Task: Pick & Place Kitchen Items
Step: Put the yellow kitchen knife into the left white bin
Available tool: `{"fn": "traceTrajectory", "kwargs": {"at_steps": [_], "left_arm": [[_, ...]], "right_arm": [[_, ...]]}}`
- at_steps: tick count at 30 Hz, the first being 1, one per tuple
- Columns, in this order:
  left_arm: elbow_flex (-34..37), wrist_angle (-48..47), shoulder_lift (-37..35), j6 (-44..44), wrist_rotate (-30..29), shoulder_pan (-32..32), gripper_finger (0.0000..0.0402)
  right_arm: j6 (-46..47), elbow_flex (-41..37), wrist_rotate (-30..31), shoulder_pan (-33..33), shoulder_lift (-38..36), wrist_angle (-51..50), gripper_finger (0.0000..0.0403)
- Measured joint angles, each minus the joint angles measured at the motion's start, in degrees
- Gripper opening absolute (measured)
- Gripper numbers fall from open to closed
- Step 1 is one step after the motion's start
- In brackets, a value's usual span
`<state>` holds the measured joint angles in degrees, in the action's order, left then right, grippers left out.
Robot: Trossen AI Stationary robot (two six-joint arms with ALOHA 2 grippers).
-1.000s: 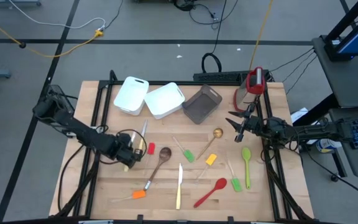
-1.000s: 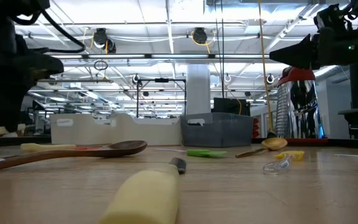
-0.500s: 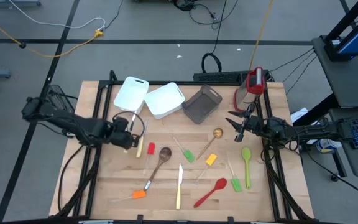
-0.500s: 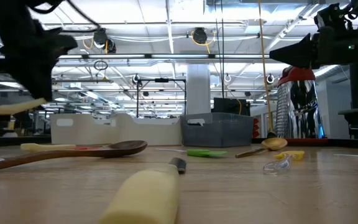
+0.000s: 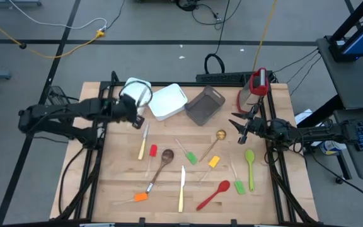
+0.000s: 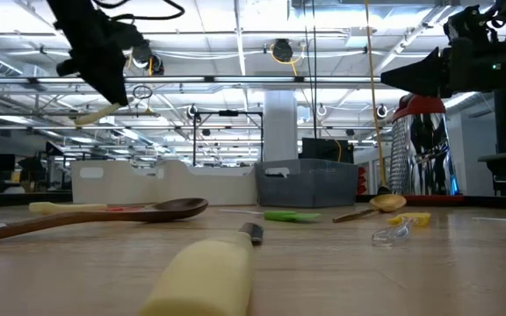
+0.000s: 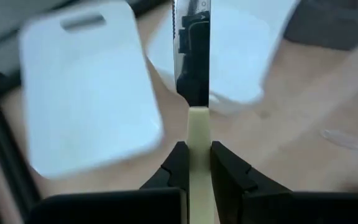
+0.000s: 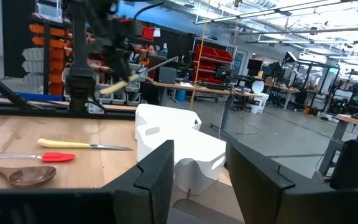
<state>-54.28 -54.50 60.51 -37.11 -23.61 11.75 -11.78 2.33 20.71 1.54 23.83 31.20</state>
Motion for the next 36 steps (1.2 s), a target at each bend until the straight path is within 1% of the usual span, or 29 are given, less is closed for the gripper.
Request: {"fn": "traceTrajectory", "kwargs": {"at_steps": [4, 7, 9, 14, 19, 25, 29, 32, 36], "left_arm": [[0.0, 5.0, 0.5, 10.7, 2.2, 8.6, 0.0027], [0.0, 9.3, 2.1, 18.2, 6.7, 14.5, 0.003], [0.0, 11.8, 3.4, 21.3, 8.7, 17.8, 0.003], [0.0, 12.6, 8.1, 28.6, 8.6, 24.8, 0.0031], [0.0, 11.0, 12.8, 31.4, 8.6, 30.7, 0.0032], [0.0, 9.7, 17.3, 33.9, 8.6, 34.3, 0.0032], [-0.5, 5.8, 17.6, 33.6, 8.6, 34.8, 0.0032], [-3.1, 0.3, 17.4, 31.3, 8.8, 34.7, 0.0032], [-7.8, -4.4, 17.4, 30.7, 8.8, 34.2, 0.0032]], "right_arm": [[1.7, 0.0, 0.0, 0.0, 0.0, 0.3, 0.0141], [3.3, 0.0, 0.0, 0.0, 0.0, 0.2, 0.0141], [3.8, 0.0, 0.0, 0.0, 0.2, 0.2, 0.0141], [3.8, 0.0, 0.0, 0.0, 0.5, 0.2, 0.0141], [3.8, 0.0, 0.0, 0.0, 0.9, 0.2, 0.0141], [3.6, 0.0, 0.1, 0.0, 1.2, 0.2, 0.0141], [3.6, 0.0, 0.1, 0.0, 1.2, 0.3, 0.0141], [3.6, 0.0, 0.1, 0.0, 1.2, 0.3, 0.0141], [3.5, 0.0, 0.2, 0.0, 1.2, 0.3, 0.0141]]}}
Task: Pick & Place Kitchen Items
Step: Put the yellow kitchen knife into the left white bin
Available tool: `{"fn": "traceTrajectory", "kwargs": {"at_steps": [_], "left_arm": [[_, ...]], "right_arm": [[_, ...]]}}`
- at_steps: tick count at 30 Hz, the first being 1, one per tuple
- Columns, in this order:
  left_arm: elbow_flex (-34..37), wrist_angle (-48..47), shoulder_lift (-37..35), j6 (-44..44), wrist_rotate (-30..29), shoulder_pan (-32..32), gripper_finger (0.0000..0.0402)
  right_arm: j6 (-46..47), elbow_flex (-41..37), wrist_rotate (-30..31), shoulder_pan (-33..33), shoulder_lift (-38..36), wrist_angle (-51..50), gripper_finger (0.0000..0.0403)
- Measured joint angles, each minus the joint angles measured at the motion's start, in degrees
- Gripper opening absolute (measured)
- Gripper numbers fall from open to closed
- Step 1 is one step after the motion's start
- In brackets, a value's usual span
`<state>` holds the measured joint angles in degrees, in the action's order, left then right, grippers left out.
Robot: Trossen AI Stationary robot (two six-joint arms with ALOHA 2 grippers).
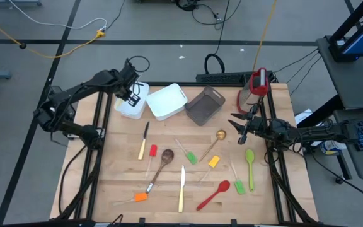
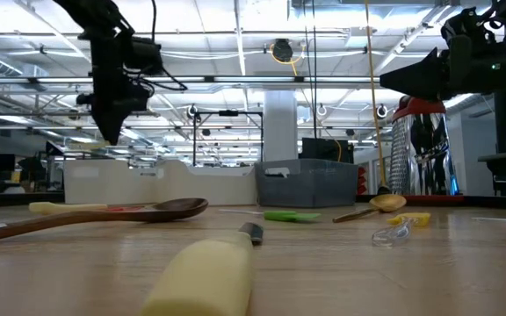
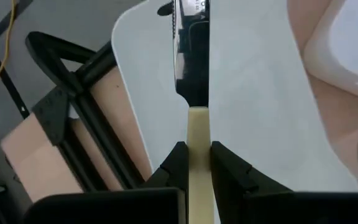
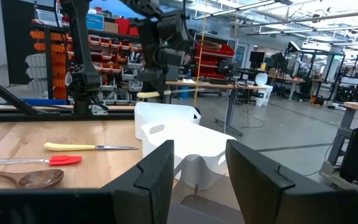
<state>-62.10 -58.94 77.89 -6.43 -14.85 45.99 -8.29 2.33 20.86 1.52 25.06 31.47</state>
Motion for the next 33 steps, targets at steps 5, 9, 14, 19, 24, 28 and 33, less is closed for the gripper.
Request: {"fn": "traceTrajectory", "kwargs": {"at_steps": [5, 9, 14, 19, 24, 28, 33], "left_arm": [[-4.7, -6.7, 0.0, -2.5, 3.8, -0.3, 0.0033], [-4.2, -9.3, 0.0, -6.3, 4.5, -0.3, 0.0033], [-2.7, -8.8, 2.8, -7.3, 6.2, -0.3, 0.0033], [-2.7, -9.1, 8.2, -6.1, 9.3, -0.3, 0.0033], [-2.7, -10.1, 14.0, -2.9, 9.3, 0.2, 0.0033], [-2.8, -10.1, 17.1, -2.3, 8.7, 0.7, 0.0033], [-2.9, -9.8, 18.1, -2.4, 6.9, 0.9, 0.0041]], "right_arm": [[0.1, 0.0, 0.0, 0.0, 0.0, 0.0, 0.0141], [0.1, 0.0, 0.0, 0.0, 0.0, 0.0, 0.0141], [-0.1, 0.0, 0.0, 0.0, 0.0, 0.0, 0.0141], [-0.1, 0.0, 0.0, 0.0, 0.0, 0.0, 0.0141], [-0.1, 0.0, 0.0, 0.0, 0.0, 0.0, 0.0141], [-0.1, 0.0, 0.0, 0.0, 0.0, 0.0, 0.0141], [-0.1, 0.0, 0.1, 0.0, 0.0, 0.0, 0.0141]]}}
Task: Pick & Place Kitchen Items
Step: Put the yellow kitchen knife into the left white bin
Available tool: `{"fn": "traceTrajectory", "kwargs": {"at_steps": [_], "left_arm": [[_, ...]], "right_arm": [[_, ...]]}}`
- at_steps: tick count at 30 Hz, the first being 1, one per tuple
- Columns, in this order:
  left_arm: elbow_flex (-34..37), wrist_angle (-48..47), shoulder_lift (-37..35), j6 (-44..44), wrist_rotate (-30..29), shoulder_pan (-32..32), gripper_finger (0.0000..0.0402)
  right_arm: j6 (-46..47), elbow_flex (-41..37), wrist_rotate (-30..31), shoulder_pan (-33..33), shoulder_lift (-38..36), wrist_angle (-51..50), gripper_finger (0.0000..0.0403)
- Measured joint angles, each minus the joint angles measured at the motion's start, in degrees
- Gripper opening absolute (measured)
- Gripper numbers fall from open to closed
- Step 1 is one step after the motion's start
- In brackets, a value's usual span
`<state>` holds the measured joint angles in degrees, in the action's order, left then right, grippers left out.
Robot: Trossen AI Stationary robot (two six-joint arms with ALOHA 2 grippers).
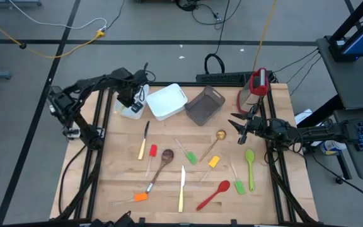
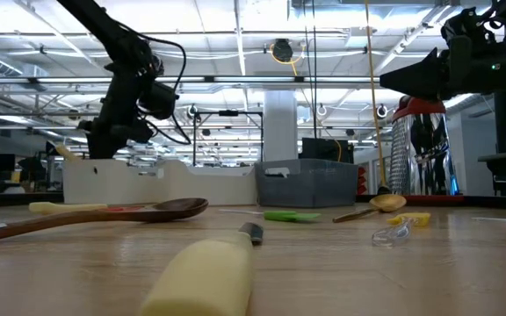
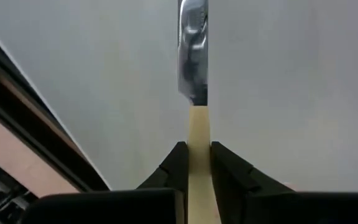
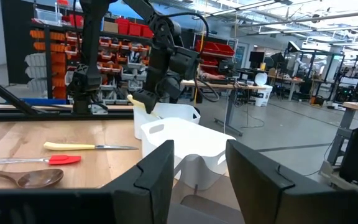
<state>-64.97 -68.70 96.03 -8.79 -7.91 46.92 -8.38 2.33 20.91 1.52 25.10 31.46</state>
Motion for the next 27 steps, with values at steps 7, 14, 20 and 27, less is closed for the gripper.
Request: {"fn": "traceTrajectory", "kwargs": {"at_steps": [7, 14, 20, 27], "left_arm": [[0.2, 2.2, -0.4, 0.3, -4.0, 0.0, 0.0085], [0.2, 5.1, -0.5, 1.6, -8.0, 0.0, 0.0106], [0.1, 3.0, -0.5, 0.7, -8.2, -0.2, 0.0094], [-2.1, -1.7, -3.3, -2.9, -8.8, -3.3, 0.008]], "right_arm": [[0.1, 0.0, 0.0, 0.0, 0.0, 0.0, 0.0141], [0.0, 0.0, 0.0, 0.0, 0.0, 0.0, 0.0141], [0.2, 0.0, 0.0, 0.0, 0.0, 0.0, 0.0141], [0.2, 0.0, 0.0, 0.0, 0.0, 0.0, 0.0141]]}}
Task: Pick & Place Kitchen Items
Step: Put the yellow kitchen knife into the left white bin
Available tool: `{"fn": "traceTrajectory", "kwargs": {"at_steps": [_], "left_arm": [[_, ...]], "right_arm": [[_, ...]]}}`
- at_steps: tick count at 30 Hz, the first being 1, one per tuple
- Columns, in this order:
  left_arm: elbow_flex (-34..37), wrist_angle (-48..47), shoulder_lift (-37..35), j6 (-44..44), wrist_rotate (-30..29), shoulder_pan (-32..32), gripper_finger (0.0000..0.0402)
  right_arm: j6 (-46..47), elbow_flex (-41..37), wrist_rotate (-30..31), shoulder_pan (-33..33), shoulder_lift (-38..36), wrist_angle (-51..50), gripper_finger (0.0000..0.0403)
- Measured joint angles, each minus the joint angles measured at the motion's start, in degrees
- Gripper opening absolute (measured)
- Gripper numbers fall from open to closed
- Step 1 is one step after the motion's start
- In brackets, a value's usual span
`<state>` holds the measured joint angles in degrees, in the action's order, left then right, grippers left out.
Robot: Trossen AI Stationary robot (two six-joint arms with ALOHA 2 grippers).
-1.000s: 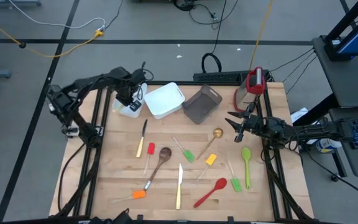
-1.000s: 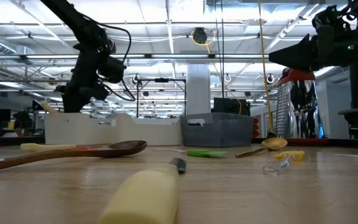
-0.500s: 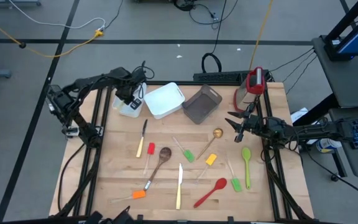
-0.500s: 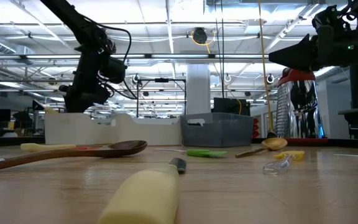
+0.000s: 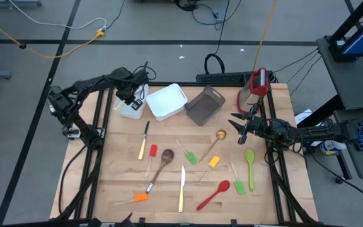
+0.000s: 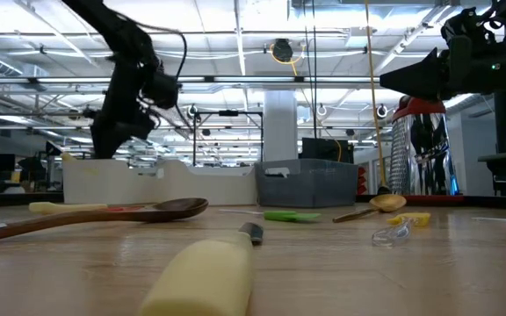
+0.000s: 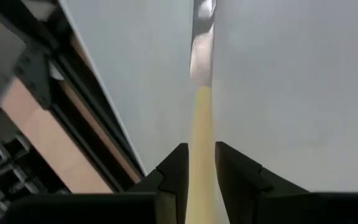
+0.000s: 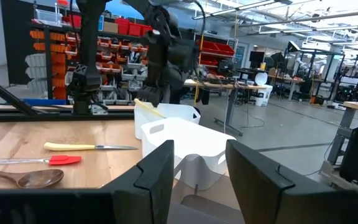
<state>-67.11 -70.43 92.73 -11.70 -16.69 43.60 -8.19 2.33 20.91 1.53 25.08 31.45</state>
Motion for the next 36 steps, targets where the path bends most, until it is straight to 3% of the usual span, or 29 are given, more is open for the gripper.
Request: {"fn": "traceTrajectory", "kwargs": {"at_steps": [3, 8, 14, 23, 29, 36], "left_arm": [[-0.1, 0.2, -4.0, -3.2, 0.9, -2.8, 0.0075], [-0.1, 0.2, -11.3, -13.2, 7.3, -8.2, 0.0072], [-0.1, -0.1, -17.0, -18.8, 8.8, -15.4, 0.0072], [1.5, -0.3, -18.2, -29.5, 11.1, -28.3, 0.0072], [6.7, 2.2, -18.1, -39.7, 10.9, -37.5, 0.0072], [17.5, 16.0, -18.0, -53.1, 10.7, -45.2, 0.0072]], "right_arm": [[0.0, 0.0, 0.0, 0.0, 0.0, 0.0, 0.0141], [0.1, 0.0, 0.0, 0.0, 0.0, 0.0, 0.0141], [3.0, 0.0, 0.0, 0.0, 0.0, 0.0, 0.0141], [3.1, 0.0, 0.0, 0.0, 0.0, -0.5, 0.0141], [3.0, 0.0, 0.0, 0.0, 0.0, -0.4, 0.0141], [3.0, 0.0, 0.0, 0.0, 0.0, -0.4, 0.0141]]}}
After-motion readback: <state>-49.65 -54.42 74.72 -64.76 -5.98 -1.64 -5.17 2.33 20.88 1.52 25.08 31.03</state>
